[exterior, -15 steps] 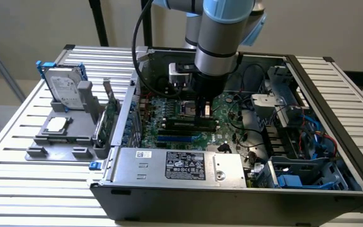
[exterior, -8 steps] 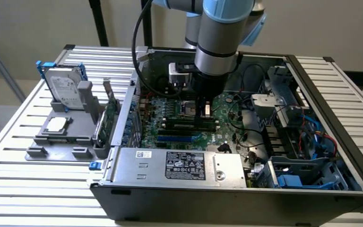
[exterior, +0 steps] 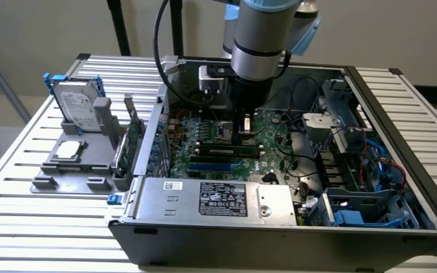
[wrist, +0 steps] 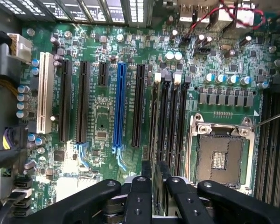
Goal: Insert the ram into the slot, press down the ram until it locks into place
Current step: 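Insert the ram into the slot, then press down the ram until it locks into place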
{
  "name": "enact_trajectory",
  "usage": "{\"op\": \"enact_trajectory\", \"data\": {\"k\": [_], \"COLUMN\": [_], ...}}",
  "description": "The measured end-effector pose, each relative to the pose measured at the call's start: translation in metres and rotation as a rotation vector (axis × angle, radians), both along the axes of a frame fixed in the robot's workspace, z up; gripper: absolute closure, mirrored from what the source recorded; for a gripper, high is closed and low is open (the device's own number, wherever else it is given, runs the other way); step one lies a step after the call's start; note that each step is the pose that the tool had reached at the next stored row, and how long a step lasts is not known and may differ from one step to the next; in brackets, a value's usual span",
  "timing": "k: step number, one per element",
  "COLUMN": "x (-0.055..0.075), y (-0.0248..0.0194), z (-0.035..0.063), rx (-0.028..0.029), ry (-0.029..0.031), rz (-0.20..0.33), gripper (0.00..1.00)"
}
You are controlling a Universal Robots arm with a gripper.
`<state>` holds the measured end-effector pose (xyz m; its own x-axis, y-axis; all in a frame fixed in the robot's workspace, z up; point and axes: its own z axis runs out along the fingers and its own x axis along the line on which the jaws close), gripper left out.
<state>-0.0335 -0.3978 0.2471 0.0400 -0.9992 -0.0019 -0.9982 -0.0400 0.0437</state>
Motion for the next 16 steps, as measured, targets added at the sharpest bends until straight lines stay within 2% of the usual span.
{"op": "enact_trajectory", "data": {"k": [2,3,4,6,16], "x": [-0.0039,-0.0048,-0.0051,-0.0051,-0.0051], "y": [0.0001,0.0002,0.0002,0.0002,0.0001], "z": [0.0017,0.0017,0.0017,0.0017,0.0018], "rx": [0.0001,0.0002,0.0003,0.0002,0.0000], "ry": [0.0000,-0.0001,-0.0001,-0.0001,0.0000], "rz": [0.000,0.000,0.000,0.000,0.000], "gripper": [0.79,0.81,0.88,0.89,0.89]}}
